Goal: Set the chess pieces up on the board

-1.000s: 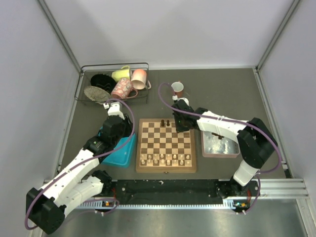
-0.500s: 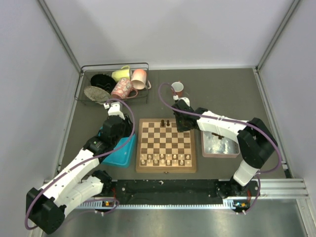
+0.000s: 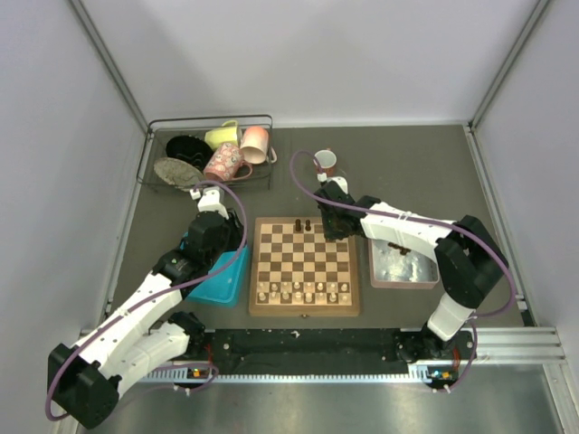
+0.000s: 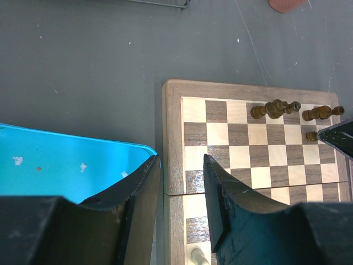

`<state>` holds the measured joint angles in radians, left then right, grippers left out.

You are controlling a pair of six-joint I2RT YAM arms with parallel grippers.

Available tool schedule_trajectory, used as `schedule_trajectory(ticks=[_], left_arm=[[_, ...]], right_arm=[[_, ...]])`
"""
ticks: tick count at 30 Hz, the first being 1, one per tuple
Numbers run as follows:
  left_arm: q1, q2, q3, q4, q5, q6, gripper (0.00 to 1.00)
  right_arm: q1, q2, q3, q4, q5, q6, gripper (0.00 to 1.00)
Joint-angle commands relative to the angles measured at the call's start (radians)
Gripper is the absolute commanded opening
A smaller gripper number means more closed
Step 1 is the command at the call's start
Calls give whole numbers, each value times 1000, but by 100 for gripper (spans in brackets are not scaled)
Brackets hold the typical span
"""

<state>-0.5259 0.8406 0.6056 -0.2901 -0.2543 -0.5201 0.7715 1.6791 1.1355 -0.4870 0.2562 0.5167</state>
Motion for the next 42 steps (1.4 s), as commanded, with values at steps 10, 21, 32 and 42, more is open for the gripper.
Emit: schedule_trajectory(ticks=[10,21,32,42], left_arm=[[4,-20,-17,46,0,3,43],[4,-38,-9,31,-8,3,43],[4,-57,-15,28,4,11,47],[4,-43,-4,32,15,22,47]], right_arm=[[8,21,49,10,20,-1,24],[8,-48,53,7,-5,-3,25],[-188,-422,-135,-7,-17,25,29],[-558,-489,-304,-78,-57,62,45]])
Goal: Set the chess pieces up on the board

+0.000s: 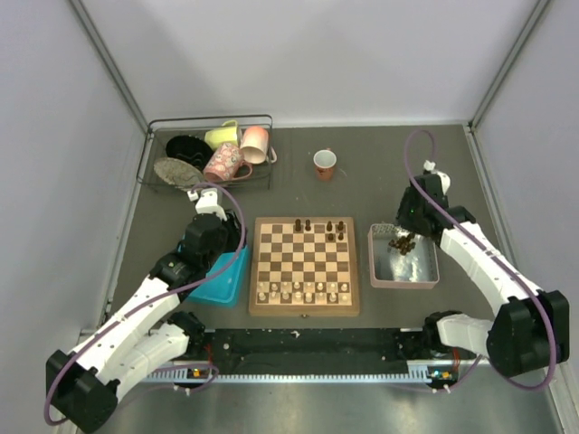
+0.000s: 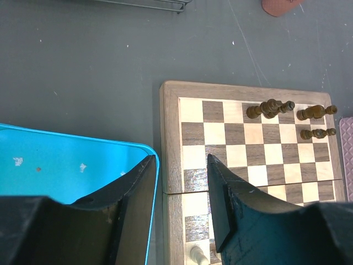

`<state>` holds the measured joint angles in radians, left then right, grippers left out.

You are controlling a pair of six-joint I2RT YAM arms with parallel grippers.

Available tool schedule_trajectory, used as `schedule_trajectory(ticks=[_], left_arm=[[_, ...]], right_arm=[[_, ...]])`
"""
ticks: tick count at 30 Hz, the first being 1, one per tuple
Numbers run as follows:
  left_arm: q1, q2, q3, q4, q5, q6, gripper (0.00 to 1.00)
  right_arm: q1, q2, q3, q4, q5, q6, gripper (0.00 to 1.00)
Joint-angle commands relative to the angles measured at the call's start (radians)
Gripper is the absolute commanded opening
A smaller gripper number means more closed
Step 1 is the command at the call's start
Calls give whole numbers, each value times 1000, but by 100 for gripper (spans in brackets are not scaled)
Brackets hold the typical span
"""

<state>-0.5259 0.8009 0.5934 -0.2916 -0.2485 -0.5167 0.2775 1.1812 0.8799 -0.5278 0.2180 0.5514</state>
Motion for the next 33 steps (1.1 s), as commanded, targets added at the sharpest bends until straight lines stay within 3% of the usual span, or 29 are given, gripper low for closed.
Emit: schedule_trajectory(ticks=[1,7,25,33], left_arm=[[4,-2,11,32,8,20,47],[4,0,17,29,6,26,48],[4,1,-9,45,25,17,47],[4,-14,-21,43,23,10,46]], right_arm=[[-87,15,-65,-31,-17,27,46],[-110,58,-88,-14,-8,21,45],[-130,135,-110,25,41,7,30],[-132,153,-110,31,63,-5,16]])
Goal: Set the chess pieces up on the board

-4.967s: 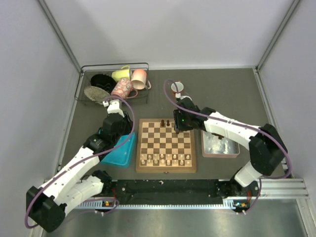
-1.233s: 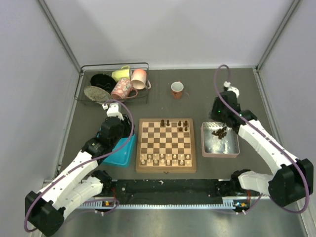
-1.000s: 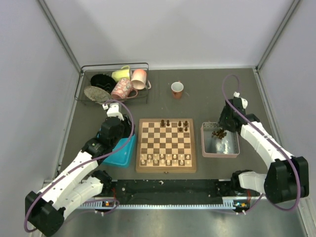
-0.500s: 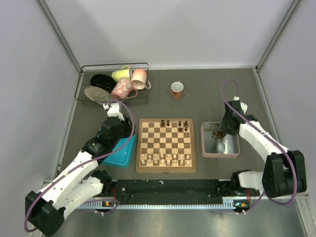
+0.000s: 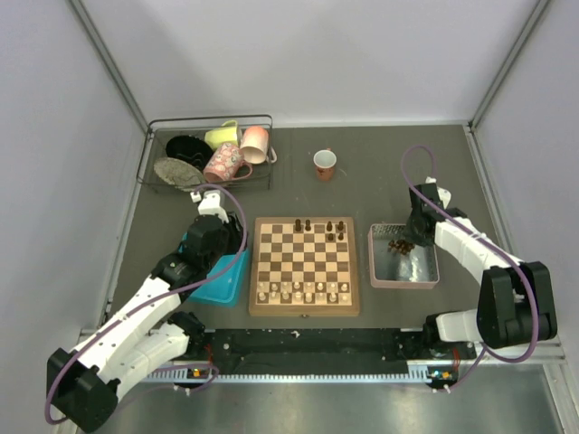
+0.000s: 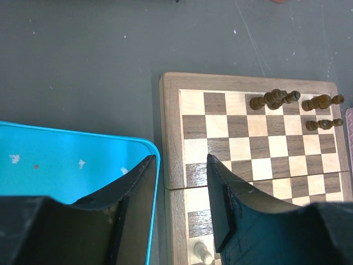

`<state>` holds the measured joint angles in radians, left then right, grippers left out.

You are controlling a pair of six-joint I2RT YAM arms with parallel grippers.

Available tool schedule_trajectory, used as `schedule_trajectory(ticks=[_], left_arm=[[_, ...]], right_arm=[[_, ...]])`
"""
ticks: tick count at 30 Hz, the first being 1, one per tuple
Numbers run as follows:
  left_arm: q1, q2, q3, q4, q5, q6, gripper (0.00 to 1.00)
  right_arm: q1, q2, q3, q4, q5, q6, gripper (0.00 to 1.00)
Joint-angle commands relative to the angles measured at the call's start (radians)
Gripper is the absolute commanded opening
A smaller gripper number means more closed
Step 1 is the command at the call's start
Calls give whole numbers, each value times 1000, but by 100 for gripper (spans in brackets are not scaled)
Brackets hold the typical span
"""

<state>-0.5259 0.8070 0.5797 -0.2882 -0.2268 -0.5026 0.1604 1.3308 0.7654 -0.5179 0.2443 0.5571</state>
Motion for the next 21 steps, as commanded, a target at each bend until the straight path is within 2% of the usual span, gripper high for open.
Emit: schedule_trajectory(ticks=[1,7,17,18,20,21], left_arm=[[4,-23,-9,41,0,-4,46],[4,-28,-7,38,0,-4,46],[4,-26,-9,44,7,-10,46],[4,-23,-7,44,9,-11,46],[4,-25,-9,43,10,-11,46],[4,-25,-9,41,12,-11,46]], right_arm=[[-13,-2,5,21,41,-14,14],[-13,-45,12,-4,46,-22,1],[-13,-176,54,-86,53,-40,0],[-13,-176,55,-91,55,-42,6],[-12,-163,54,-90,58,-42,27],[-13,-150,49,-90,56,-40,29]])
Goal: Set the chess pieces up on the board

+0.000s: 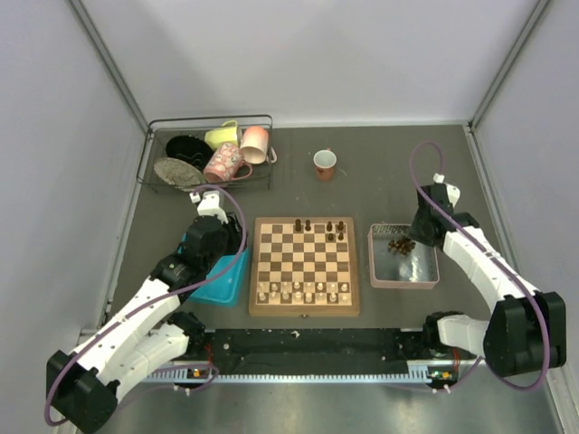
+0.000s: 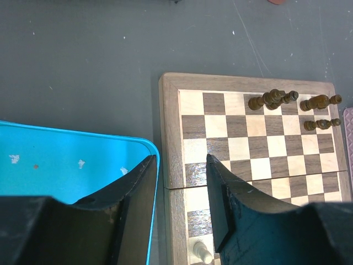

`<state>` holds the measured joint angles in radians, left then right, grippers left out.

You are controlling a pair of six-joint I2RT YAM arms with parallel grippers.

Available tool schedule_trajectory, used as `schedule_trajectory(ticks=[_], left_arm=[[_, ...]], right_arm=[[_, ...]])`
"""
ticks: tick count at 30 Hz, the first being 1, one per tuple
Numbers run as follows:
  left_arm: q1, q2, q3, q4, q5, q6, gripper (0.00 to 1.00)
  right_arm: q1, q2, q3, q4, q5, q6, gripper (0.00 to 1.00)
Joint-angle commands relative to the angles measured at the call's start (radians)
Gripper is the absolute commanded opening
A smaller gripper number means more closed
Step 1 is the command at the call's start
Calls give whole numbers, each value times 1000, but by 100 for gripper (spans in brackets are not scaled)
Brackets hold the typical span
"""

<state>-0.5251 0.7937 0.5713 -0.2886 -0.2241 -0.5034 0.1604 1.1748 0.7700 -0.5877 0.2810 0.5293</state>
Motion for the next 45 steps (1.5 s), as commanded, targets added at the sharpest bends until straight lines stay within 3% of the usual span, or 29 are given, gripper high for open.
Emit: schedule_trajectory(ticks=[1,18,21,22,25,28,36,38,40,45], left_arm=[[4,-16,-1,42,9,-12,46],[4,-30,1,28,-1,-7,46],[4,-28,-1,26,0,-6,46],[4,-28,1,28,-3,-6,46],[4,-31,2,26,-4,-4,46],[4,-33,6,25,-4,-3,46],[2,-19,9,35,6,-7,46],[4,-17,7,39,9,-7,46],[4,-16,7,39,11,-9,46],[4,-14,1,39,9,-9,46]], right_arm=[[-15,32,45,-18,12,-12,30],[-25,157,-9,98,-36,-20,28],[-27,166,-12,103,-37,-20,22],[-27,164,-14,103,-37,-20,14],[-25,132,-9,94,-40,-22,4],[-25,74,14,57,-39,-28,0],[-27,-29,101,-44,-37,-38,0],[-27,-24,100,-49,-37,-43,6],[-27,-7,95,-49,-48,-43,28],[-25,69,51,-15,-71,-40,35]])
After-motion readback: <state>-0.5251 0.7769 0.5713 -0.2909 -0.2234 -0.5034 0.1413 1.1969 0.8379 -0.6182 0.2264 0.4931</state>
